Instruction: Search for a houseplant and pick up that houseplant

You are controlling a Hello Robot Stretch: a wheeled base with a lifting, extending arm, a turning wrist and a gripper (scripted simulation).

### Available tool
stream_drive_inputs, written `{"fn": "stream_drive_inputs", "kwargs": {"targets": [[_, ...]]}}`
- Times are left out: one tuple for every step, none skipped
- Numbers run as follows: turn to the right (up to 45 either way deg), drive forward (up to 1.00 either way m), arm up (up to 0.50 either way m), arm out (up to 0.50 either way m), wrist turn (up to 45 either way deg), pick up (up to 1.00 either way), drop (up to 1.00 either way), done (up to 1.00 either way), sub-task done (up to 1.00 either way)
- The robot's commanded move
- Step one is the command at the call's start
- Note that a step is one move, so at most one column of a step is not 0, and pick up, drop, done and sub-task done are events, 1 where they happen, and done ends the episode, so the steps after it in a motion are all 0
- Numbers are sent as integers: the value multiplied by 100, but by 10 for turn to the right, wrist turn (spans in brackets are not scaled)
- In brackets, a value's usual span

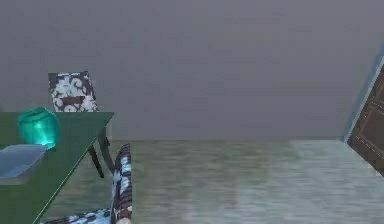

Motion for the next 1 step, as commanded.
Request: {"fn": "stream_drive_inputs", "kwargs": {"targets": [[450,0,0,0,0,0,0,0,0]]}}
